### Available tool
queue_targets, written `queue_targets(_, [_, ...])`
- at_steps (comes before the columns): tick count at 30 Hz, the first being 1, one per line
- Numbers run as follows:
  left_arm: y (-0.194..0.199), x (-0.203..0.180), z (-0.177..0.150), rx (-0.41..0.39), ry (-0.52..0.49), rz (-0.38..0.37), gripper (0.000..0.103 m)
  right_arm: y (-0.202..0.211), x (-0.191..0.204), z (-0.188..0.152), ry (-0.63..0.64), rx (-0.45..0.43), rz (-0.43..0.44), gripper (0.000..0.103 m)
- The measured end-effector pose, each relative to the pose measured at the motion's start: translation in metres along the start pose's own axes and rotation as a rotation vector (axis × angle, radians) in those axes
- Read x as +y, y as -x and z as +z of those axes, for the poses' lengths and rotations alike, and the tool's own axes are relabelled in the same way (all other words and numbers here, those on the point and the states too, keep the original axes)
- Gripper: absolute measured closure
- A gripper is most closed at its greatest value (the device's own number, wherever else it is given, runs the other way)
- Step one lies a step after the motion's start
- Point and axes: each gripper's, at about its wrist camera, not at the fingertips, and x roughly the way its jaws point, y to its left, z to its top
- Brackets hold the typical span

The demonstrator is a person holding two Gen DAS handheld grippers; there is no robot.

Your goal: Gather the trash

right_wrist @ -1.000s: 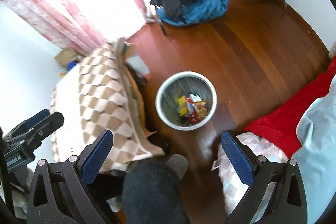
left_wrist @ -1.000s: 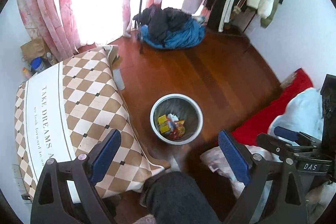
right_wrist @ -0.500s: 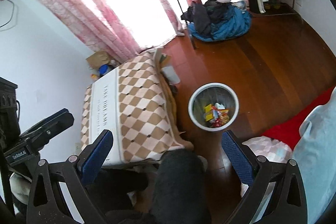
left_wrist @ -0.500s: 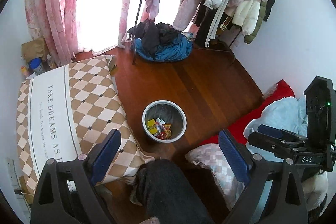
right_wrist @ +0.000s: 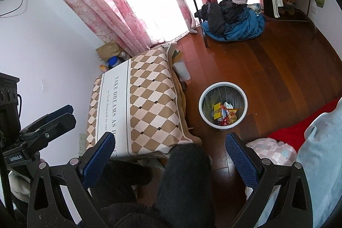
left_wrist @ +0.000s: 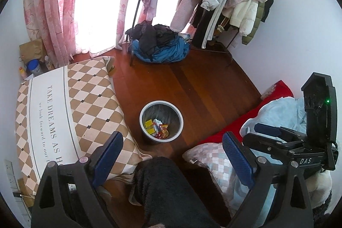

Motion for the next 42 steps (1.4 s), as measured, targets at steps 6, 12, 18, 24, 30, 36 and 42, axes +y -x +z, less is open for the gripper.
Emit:
queue_targets(6, [-0.004,0.003,-0.002,0.012,0.003,-0.011,0.0,0.004,-0.001,0.001,0.006,0.002,-0.009,0.0])
queue_targets(12, [-0.004,0.004,-0.005,0.011,0.002,0.004,0.0,0.01,0.001,0.001,0.011,-0.004,-0.023,0.0])
queue_targets(18, [-0.006,0.001,-0.006,0.018,0.0,0.002,0.0,0.015,0.0,0.0,0.03,-0.013,-0.054,0.0])
queue_targets(24, [-0.007,0.001,-0.006,0.022,-0.002,-0.003,0.0,0.017,0.0,0.0,0.037,-0.013,-0.058,0.0])
queue_targets(30, [-0.007,0.001,-0.006,0.023,-0.003,-0.004,0.0,0.018,0.001,0.0,0.04,-0.016,-0.058,0.0])
queue_targets(36, [-0.007,-0.001,-0.006,0.021,-0.001,0.0,0.0,0.019,0.001,0.001,0.045,-0.014,-0.057,0.0])
queue_targets(42, [-0.007,0.001,-0.007,0.022,-0.002,-0.003,0.0,0.02,0.004,0.002,0.05,-0.013,-0.057,0.0])
